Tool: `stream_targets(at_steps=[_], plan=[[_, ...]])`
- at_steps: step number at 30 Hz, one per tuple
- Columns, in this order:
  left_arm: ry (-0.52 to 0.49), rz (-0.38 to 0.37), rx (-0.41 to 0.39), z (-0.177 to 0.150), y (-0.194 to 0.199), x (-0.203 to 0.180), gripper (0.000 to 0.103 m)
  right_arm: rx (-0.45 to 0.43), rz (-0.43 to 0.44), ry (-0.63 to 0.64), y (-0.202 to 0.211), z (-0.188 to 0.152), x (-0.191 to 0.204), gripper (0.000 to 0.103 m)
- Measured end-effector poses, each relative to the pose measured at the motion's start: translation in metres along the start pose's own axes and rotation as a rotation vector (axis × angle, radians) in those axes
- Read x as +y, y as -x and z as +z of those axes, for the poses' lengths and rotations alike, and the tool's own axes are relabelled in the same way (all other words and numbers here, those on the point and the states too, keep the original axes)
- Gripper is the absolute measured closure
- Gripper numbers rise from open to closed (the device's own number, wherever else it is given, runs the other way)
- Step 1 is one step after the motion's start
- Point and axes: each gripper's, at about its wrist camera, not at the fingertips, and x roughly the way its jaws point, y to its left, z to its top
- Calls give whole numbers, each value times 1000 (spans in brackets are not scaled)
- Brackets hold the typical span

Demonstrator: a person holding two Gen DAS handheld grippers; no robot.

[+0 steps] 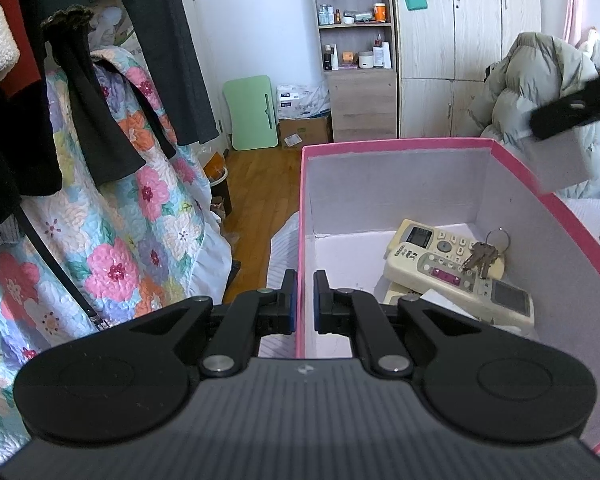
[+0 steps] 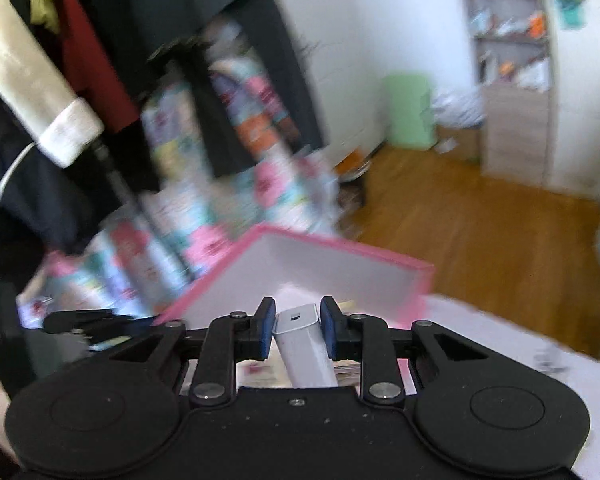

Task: Organize rigid objects
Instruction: 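Lower the white charger into the pink box and open right tool, then move right tool back to the second set of keys on the table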

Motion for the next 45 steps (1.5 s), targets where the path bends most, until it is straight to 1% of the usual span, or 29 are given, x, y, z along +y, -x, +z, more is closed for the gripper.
stream_targets(at_steps=[3,5,8,10,12,15,16,19,20,21,22,24,26,27,30,34,36,39,43,45], plan=[[0,-2,6,1,-1,0,95,126,84,-50,-43,11,8,74],[4,2,5,1,-1,0,96,205,110,-71,-75,13,13,74],[-5,9,6,0,0,-2,96,282,134,-111,-113,13,16,74],[1,12,13,0,0,-1,96,305,140,-136,-129,11,17,74],[0,7,13,0,0,0,96,309,152,-165,-142,11,16,74],[-8,17,13,1,0,-1,96,308,178,-219,-147,12,8,71],[-6,18,15,1,-1,-2,96,293,176,-223,-145,12,6,71],[0,27,20,2,-1,-1,96,241,156,-174,-123,14,4,67],[-2,32,23,2,-1,-1,96,218,154,-164,-114,16,2,62],[-4,32,27,2,-2,-1,96,187,152,-159,-100,17,-1,59],[-2,29,30,2,-2,0,96,159,148,-152,-88,17,-4,58],[-9,34,29,3,-2,-2,96,92,125,-122,-56,14,-11,50],[-17,35,29,3,-3,-3,96,36,94,-96,-28,7,-20,46],[-16,30,29,3,-3,-3,96,22,75,-79,-12,0,-25,46],[-6,24,32,3,-3,0,96,87,70,-11,17,-18,-37,46],[-23,40,23,2,-2,-3,95,98,10,-14,53,-47,-60,46],[-24,38,13,1,-1,-3,95,99,-19,-14,62,-61,-69,46],[-17,30,16,1,-1,-2,95,77,-59,-24,76,-84,-88,45],[-33,51,22,2,-2,-5,95,33,-105,-40,86,-107,-111,43],[-40,61,23,2,-2,-6,95,27,-152,-54,85,-116,-124,40]])
